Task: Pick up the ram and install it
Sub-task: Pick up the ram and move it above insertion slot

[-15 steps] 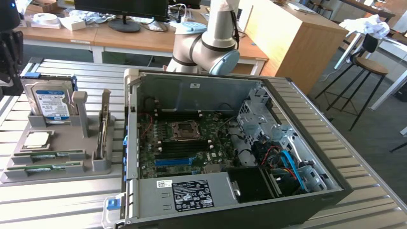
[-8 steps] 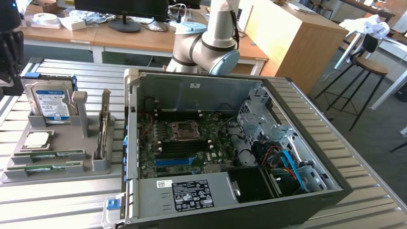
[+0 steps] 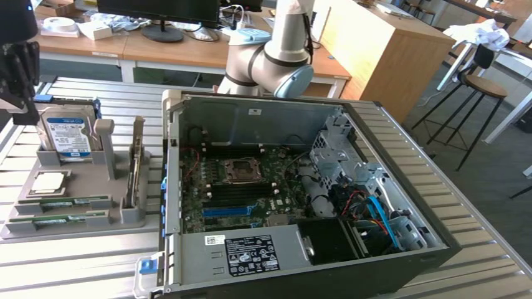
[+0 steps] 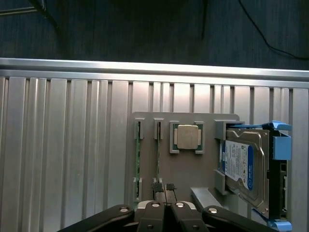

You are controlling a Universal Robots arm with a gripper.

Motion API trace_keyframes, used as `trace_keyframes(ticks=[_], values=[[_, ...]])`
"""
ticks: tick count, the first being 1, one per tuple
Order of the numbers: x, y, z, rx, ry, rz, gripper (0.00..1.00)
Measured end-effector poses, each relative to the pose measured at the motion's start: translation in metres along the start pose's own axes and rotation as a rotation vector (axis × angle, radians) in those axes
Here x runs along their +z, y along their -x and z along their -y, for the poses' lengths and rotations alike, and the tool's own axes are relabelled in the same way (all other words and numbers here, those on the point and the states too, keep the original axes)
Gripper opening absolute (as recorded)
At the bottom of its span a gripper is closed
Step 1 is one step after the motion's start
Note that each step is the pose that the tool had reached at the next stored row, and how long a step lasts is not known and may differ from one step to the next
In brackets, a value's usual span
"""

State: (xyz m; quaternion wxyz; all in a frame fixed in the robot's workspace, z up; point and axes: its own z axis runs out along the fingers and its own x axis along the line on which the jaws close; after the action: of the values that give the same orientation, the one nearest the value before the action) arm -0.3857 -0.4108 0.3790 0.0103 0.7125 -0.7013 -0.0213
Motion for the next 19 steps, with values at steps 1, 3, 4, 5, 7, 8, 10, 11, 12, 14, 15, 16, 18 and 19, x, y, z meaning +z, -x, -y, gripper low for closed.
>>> trace_keyframes(ticks=[1, 3, 4, 5, 7, 8, 10, 11, 12, 14, 15, 16, 18, 19], values=[[0.0000, 0.000, 0.0010, 0.000, -0.0001, 0.0000, 0.10], [-0.0001, 0.000, 0.0032, 0.000, -0.0001, 0.0000, 0.10], [-0.0002, 0.000, 0.0044, 0.000, 0.0000, 0.0000, 0.10], [-0.0002, 0.000, 0.0056, 0.000, -0.0001, 0.0000, 0.10], [-0.0003, 0.000, 0.0078, 0.000, 0.0000, 0.0001, 0.10], [-0.0003, 0.000, 0.0086, 0.000, 0.0000, 0.0000, 0.10], [-0.0004, 0.000, 0.0103, 0.000, 0.0000, 0.0000, 0.10], [-0.0004, 0.000, 0.0112, 0.000, 0.0000, -0.0001, 0.10], [-0.0004, 0.000, 0.0115, 0.000, 0.0000, 0.0000, 0.10], [-0.0004, 0.000, 0.0116, 0.000, 0.0000, 0.0000, 0.10], [-0.0004, 0.000, 0.0116, -0.001, 0.0001, 0.0000, 0.10], [-0.0004, 0.000, 0.0117, -0.001, 0.0000, 0.0000, 0.10], [-0.0004, 0.000, 0.0118, -0.001, 0.0000, 0.0000, 0.10], [-0.0004, 0.000, 0.0118, -0.001, 0.0000, 0.0000, 0.10]])
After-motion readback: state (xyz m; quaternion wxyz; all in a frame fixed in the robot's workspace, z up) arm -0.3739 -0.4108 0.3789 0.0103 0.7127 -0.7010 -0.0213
